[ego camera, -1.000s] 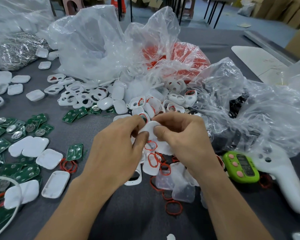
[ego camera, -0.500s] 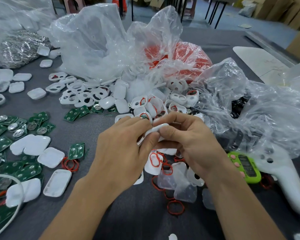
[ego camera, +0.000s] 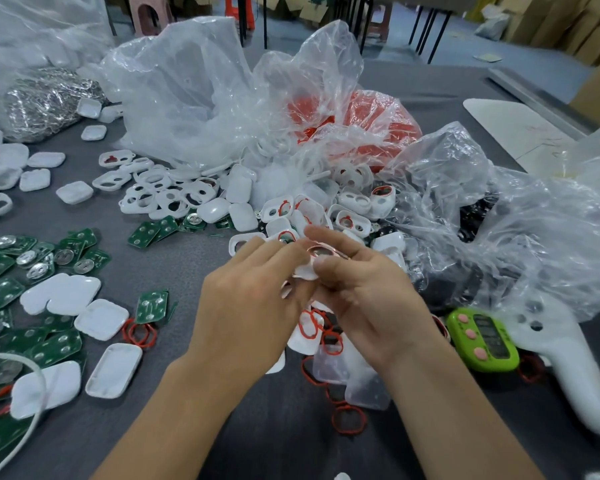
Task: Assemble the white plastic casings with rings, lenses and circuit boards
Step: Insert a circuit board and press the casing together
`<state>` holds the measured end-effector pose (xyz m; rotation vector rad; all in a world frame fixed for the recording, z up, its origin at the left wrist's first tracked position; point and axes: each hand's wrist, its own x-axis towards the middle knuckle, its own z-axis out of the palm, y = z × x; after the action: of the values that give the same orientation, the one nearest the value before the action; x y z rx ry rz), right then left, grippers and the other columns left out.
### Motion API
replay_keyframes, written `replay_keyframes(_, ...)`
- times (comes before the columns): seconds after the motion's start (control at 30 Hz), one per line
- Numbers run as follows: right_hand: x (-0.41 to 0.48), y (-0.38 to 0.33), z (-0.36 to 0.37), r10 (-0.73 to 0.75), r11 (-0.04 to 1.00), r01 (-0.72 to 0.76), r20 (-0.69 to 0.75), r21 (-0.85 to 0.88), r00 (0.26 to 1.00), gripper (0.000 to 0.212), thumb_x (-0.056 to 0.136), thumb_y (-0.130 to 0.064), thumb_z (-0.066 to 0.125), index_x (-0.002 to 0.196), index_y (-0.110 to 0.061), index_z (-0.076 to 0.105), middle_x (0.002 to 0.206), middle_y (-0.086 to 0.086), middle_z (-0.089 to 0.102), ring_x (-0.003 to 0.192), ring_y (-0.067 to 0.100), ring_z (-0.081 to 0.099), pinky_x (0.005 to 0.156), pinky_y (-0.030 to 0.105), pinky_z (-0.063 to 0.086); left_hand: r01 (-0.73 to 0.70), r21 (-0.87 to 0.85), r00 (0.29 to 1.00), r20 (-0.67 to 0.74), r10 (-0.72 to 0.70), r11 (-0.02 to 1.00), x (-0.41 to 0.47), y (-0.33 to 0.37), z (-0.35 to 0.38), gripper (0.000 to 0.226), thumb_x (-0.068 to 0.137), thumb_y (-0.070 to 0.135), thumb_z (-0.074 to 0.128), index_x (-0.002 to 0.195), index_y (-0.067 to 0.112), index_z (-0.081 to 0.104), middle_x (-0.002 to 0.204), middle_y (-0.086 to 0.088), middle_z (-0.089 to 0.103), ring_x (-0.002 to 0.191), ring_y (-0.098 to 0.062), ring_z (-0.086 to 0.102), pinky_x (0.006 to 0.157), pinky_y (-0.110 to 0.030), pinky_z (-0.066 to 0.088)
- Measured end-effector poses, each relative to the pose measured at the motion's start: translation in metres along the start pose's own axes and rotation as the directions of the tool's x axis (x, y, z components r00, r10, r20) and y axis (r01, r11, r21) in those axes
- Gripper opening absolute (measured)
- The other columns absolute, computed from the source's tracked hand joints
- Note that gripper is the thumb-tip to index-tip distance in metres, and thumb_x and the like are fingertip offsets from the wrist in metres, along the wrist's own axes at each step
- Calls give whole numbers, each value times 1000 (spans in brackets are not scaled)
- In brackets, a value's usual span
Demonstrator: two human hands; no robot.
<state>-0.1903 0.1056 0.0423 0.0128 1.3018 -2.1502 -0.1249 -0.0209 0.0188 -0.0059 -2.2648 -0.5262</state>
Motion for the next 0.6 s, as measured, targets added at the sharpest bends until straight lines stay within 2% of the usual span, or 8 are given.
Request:
replay_keyframes(0.1,0,-9,-6,-9,995,-4,135,95,991,53,89,22,47,131,-6,62,116,17,72,99,28,70,90,36,58,279,-269,960,113,-257,922,3,4,-5,35,73,32,90,99,36,68,77,14,59,75,-5,58,69,-12,44)
replay_keyframes(0.13,0,-10,-7,-16,997,3,171,79,985,54,89,21,50,134,-8,59,120,19,71,103,29,70,92,38,58,374,-325,927,160,-339,869,4,6,-7,34,75,39,87,100,44,64,77,13,60,74,-6,59,68,-9,43)
replay_keyframes(0.2,-1,-9,-8,-25,999,32,187,-34,982,48,90,16,55,132,-7,56,117,21,72,104,33,70,93,44,60,482,-384,876,223,-428,788,6,3,-7,24,85,44,77,102,49,63,75,9,62,67,-7,60,62,-11,44)
replay_keyframes(0.3,-1,-11,-11,-23,970,52,125,-236,992,33,92,14,59,121,-1,59,94,18,73,86,30,72,85,46,63,573,-448,819,338,-464,686,6,-4,-5,16,87,39,73,100,48,72,60,9,58,53,-4,51,52,-15,43)
replay_keyframes(0.37,-2,-14,-11,-20,947,48,91,-317,996,24,93,10,63,116,2,65,89,20,73,81,29,72,82,46,63,617,-496,787,379,-487,611,5,-7,-2,17,84,34,75,97,46,75,54,13,52,51,-4,46,50,-17,41)
replay_keyframes(0.47,-3,-14,-10,-35,940,51,53,-336,998,17,97,4,60,113,4,67,102,26,74,83,29,72,77,44,65,620,-529,782,355,-512,580,5,-8,1,20,80,28,81,93,43,77,54,14,53,49,-5,47,49,-18,41)
replay_keyframes(0.6,-3,-13,-9,-61,952,72,46,-298,997,14,97,9,54,102,3,66,92,20,73,78,27,71,74,44,65,613,-556,783,336,-523,561,6,-9,5,19,70,33,81,88,39,77,52,12,55,47,-5,47,48,-16,39)
